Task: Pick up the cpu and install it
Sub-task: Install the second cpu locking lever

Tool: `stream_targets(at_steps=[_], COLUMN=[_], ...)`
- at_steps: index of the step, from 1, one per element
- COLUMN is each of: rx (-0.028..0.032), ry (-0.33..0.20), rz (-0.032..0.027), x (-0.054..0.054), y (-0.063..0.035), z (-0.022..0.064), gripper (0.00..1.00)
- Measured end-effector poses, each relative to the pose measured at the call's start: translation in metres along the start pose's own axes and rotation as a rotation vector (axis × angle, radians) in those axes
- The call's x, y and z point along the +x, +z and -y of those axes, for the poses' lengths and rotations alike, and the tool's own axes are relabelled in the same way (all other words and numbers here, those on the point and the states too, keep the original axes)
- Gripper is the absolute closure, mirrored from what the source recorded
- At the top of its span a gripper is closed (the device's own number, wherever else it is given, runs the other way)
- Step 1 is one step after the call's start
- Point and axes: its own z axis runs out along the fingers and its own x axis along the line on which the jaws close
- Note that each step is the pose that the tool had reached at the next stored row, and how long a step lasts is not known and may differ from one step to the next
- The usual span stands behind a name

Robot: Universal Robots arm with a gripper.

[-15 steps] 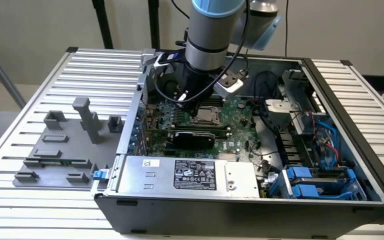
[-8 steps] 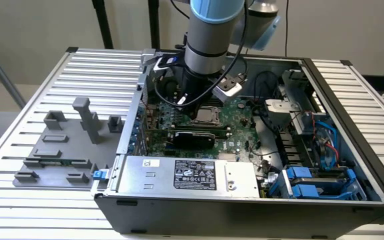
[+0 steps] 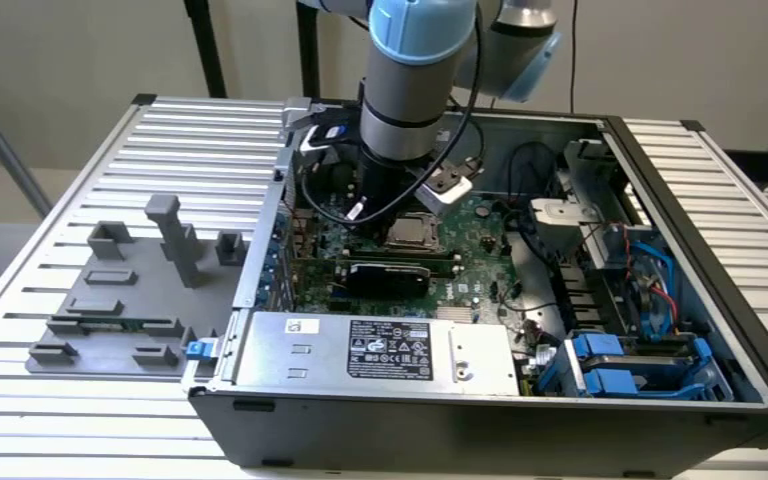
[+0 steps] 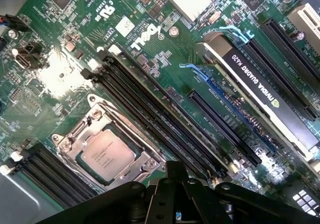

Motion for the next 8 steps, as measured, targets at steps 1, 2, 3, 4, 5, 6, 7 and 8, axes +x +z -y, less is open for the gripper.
stream_targets(at_steps=[1,2,3,4,5,6,7,8], rx=[0.0013,0.0031,0.0053,0.0078,0.0107,0.014,0.0175,0.021], ry=[0.0,0.0,-0.001,-0.001,-0.002,-0.002,-0.003,-0.004], rz=[-0.0012,-0.0028,-0.0048,-0.0072,-0.0099,-0.0129,-0.0164,-0.0195], x=[-0.0003,-0.0005,-0.0008,-0.001,-0.0011,-0.0011,-0.0011,-0.0012], y=[0.0015,0.003,0.0044,0.0055,0.0067,0.0078,0.0089,0.0099], z=[0.0,-0.0001,-0.0002,-0.0002,-0.0003,-0.0005,-0.0006,-0.0008], gripper=[0.89,0.89,0.89,0.89,0.89,0.89,0.89,0.89])
